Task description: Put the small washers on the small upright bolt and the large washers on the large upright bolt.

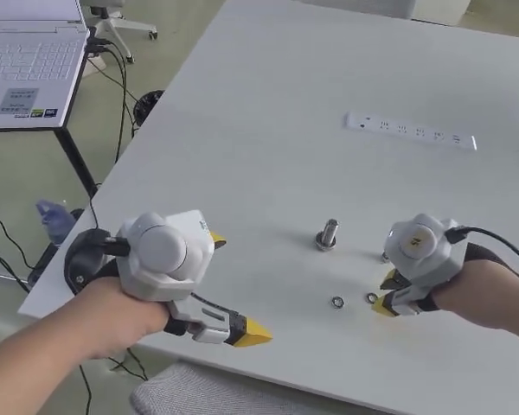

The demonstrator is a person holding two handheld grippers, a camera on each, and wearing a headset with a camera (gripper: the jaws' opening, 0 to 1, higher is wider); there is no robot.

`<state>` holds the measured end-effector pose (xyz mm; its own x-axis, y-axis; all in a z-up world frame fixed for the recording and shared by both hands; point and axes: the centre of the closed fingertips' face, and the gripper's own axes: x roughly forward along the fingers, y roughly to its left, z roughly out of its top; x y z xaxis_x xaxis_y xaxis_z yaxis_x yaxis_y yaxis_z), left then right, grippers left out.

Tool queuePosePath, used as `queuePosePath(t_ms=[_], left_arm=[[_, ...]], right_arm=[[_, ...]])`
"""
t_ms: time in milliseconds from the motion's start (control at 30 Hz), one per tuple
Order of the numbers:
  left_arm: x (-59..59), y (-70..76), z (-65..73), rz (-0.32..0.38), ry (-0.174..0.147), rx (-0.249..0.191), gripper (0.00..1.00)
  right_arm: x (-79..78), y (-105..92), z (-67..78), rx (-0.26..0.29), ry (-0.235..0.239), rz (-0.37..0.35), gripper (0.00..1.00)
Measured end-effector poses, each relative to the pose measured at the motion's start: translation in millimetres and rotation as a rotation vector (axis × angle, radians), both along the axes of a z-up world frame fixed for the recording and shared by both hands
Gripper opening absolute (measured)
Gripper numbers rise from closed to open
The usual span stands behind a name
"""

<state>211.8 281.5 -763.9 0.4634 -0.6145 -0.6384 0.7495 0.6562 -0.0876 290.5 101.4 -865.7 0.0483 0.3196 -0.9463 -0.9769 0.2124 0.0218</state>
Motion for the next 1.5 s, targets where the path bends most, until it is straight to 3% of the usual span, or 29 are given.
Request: queuePosePath(t_ms=[567,1133,1500], left_arm=[[2.2,1.4,1.3,0.003,-0.003,0.002,0.9],[-2.5,-1.7,1.6,-0.005,0.003,0.006,0.89],[-1.8,-4.4,5.8,-0.003,-0.013,0.001,0.89]], right_arm=[[2.8,0.3,-11.5,-0.019,-0.006,-0.004,0.25],[2.9,-0.3,-10.9,-0.026,-0.028,-0.012,0.24],[3.7,1.3,-11.6,-0.016,-0.037,-0.025,0.2]])
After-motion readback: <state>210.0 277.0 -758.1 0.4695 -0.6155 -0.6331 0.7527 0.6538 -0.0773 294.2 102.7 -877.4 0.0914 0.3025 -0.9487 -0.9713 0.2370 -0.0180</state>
